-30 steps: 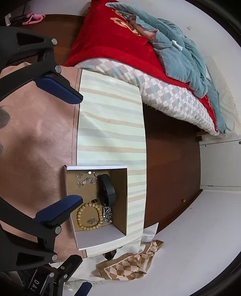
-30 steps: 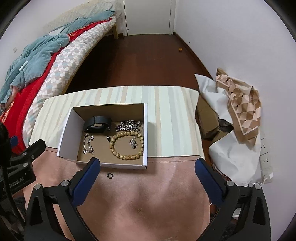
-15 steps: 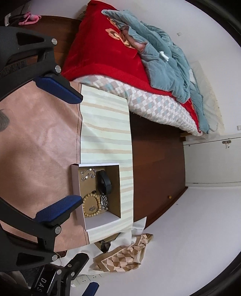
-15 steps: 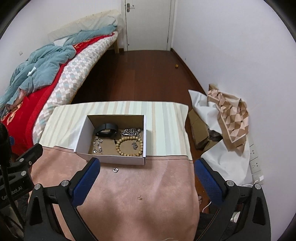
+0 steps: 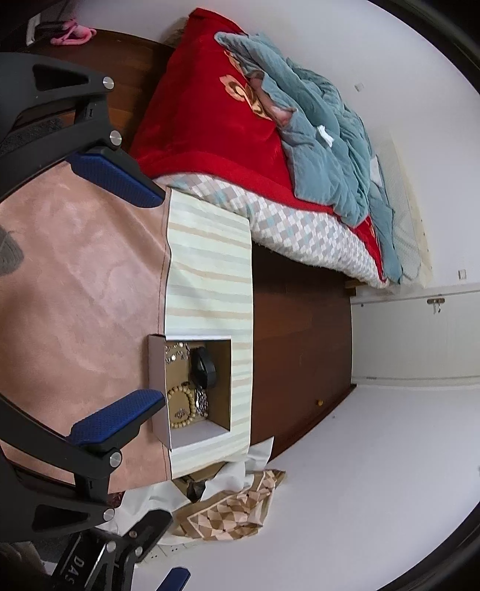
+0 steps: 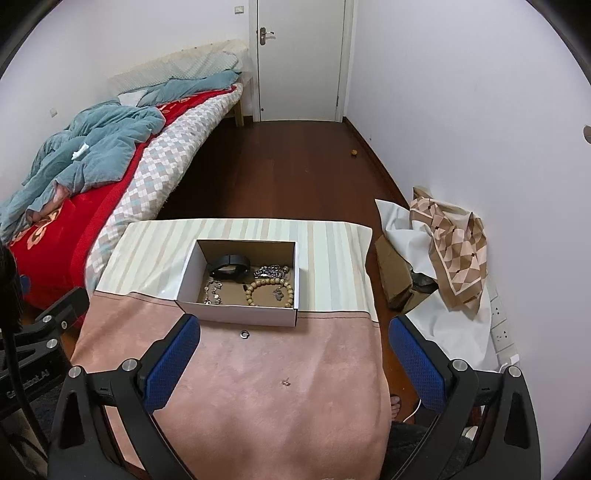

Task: Organize jewelry
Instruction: 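Withdraw both tools from the box back over the cloth, then grasp the small silver earring on the cloth with the right gripper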

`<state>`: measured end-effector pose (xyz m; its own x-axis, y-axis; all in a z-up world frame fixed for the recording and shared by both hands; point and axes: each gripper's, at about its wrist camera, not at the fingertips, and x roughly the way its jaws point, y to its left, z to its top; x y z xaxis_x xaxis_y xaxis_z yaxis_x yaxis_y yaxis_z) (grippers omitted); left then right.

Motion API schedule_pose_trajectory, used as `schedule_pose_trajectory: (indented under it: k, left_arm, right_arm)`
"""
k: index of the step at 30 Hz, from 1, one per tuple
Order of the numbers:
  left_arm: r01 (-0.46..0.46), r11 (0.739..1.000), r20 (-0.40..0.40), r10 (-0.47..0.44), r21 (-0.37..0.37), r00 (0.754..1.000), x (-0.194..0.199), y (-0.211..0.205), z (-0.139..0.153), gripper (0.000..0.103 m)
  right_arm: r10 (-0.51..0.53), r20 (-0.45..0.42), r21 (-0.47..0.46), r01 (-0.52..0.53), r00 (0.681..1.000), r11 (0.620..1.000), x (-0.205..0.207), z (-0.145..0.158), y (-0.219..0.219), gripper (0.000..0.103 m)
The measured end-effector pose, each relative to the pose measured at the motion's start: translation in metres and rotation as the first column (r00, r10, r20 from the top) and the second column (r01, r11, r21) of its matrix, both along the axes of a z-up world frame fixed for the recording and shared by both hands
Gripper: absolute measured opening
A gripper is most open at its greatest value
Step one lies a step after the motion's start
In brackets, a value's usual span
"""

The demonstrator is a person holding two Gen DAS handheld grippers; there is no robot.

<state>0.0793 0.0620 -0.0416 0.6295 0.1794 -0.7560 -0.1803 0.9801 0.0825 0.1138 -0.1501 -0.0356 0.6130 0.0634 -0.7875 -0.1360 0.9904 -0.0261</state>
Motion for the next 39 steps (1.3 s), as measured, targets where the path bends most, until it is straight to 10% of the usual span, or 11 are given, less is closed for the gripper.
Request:
schedule_pose_trajectory:
  k: [11, 15, 20, 29, 32, 39]
  left_arm:
    - [-0.053, 0.997, -0.151, 0.060, 0.055, 0.987, 0.007, 0.001, -0.081, 0.100]
    - [-0.050, 0.995, -0.223, 0.068, 0.087, 0.972, 0.011, -0.002, -0.117, 0.100]
    - [-0.047, 0.993, -0.283, 0.076, 0.108, 0.956, 0.015, -0.001, -0.147, 0.100]
    - [-0.037, 0.994, -0.318, 0.070, 0.108, 0.945, 0.026, 0.004, -0.166, 0.100]
    - [-0.034, 0.994, -0.315, 0.067, 0.107, 0.947, 0.029, 0.004, -0.165, 0.100]
    - [-0.019, 0.998, -0.316, 0.036, 0.056, 0.948, 0.039, -0.006, -0.168, 0.100]
  right_arm:
    - [-0.059, -0.194, 0.055, 0.071, 0.979, 0.996, 0.003, -0.107, -0.029, 0.102]
    - [-0.045, -0.272, 0.091, 0.073, 0.961, 0.993, 0.006, -0.155, -0.031, 0.064]
    - [-0.017, -0.309, 0.143, 0.064, 0.951, 0.988, 0.010, -0.198, -0.029, 0.061]
    - [0.015, -0.285, 0.108, 0.017, 0.958, 0.994, 0.017, -0.223, -0.009, 0.036]
    - [0.020, -0.270, 0.093, 0.006, 0.963, 0.996, 0.017, -0.223, -0.007, 0.008]
    - [-0.013, -0.239, 0.135, 0.046, 0.971, 0.990, 0.015, -0.213, -0.022, 0.009]
